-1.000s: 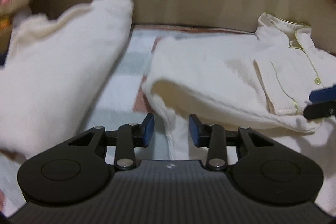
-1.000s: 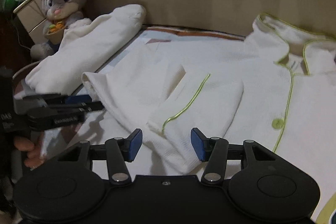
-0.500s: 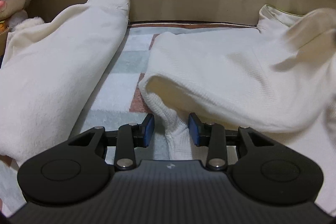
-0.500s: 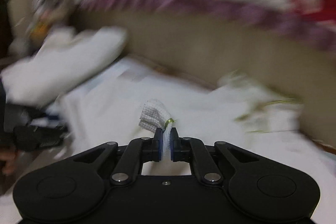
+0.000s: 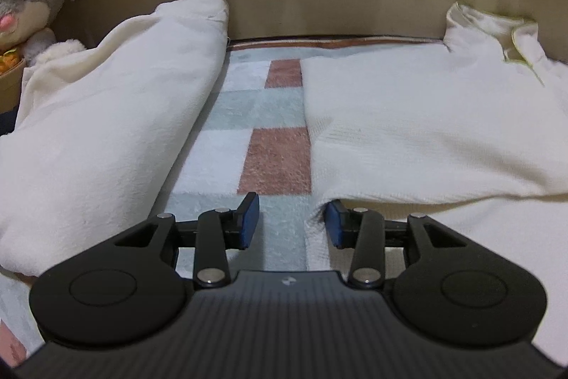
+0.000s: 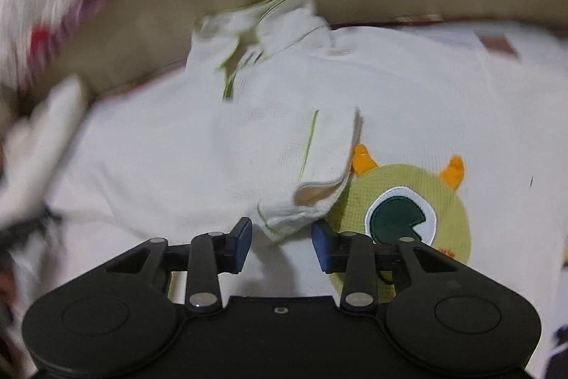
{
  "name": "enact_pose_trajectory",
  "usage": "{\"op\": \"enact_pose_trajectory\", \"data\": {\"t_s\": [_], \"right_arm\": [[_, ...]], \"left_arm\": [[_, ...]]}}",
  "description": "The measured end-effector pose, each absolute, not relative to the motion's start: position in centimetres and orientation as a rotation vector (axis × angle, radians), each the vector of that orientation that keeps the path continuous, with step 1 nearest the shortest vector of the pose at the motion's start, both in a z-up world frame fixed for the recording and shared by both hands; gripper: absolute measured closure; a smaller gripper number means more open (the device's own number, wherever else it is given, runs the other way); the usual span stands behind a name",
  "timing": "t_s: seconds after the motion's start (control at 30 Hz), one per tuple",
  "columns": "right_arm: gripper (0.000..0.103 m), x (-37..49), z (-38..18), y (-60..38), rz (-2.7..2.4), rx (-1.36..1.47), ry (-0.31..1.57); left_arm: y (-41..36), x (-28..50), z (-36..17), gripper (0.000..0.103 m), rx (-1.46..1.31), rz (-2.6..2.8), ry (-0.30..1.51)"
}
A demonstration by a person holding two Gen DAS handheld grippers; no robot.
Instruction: Fold clothes
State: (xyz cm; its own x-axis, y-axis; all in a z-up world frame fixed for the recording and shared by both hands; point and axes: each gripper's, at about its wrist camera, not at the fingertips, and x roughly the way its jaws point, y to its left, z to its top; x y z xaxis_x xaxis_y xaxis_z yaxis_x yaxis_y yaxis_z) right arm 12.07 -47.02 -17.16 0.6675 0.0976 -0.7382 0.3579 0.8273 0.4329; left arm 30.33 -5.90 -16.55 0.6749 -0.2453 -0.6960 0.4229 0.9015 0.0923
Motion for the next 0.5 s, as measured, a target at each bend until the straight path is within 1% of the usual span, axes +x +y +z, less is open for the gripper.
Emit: {"op": "enact_pose_trajectory", "data": {"t_s": [0.03, 0.07, 0.1, 0.13, 0.2, 0.33, 0.43, 0.5], "right_arm": [[0.049, 12.0, -17.1, -47.7, -0.154, 0.659, 0.823], [0.046, 11.9, -17.1, -48.4, -0.148, 0.723, 0.810], [0.045, 11.8, -17.1, -49.0, -0.141, 0.785, 0.798], [0.042, 11.7, -17.1, -49.6, -0.133, 0.837, 0.789], [0.042, 11.5, -16.7, -50.6, -0.124, 0.901, 0.773], [0.040, 13.2, -15.9, -51.9, -0.165, 0.788, 0.793], [0.039, 14.9, -17.0, -52.8, -0.207, 0.745, 0.824], [0.039, 15.9, -18.0, -52.8, -0.261, 0.739, 0.812]], "left_arm": [[-5.7, 30.4, -16.4, 0.063, 0.248, -0.374, 0.729], [-5.5, 30.5, -16.2, 0.063, 0.241, -0.364, 0.710], [-5.2, 30.6, -16.0, 0.062, 0.233, -0.354, 0.691], [-5.0, 30.7, -15.9, 0.056, 0.227, -0.353, 0.686], [-4.5, 31.0, -15.7, 0.055, 0.213, -0.368, 0.701], [-4.6, 30.9, -15.6, 0.055, 0.241, -0.379, 0.718], [-4.8, 31.0, -15.7, 0.055, 0.247, -0.366, 0.713], [-4.7, 31.2, -15.8, 0.055, 0.224, -0.356, 0.721]]}}
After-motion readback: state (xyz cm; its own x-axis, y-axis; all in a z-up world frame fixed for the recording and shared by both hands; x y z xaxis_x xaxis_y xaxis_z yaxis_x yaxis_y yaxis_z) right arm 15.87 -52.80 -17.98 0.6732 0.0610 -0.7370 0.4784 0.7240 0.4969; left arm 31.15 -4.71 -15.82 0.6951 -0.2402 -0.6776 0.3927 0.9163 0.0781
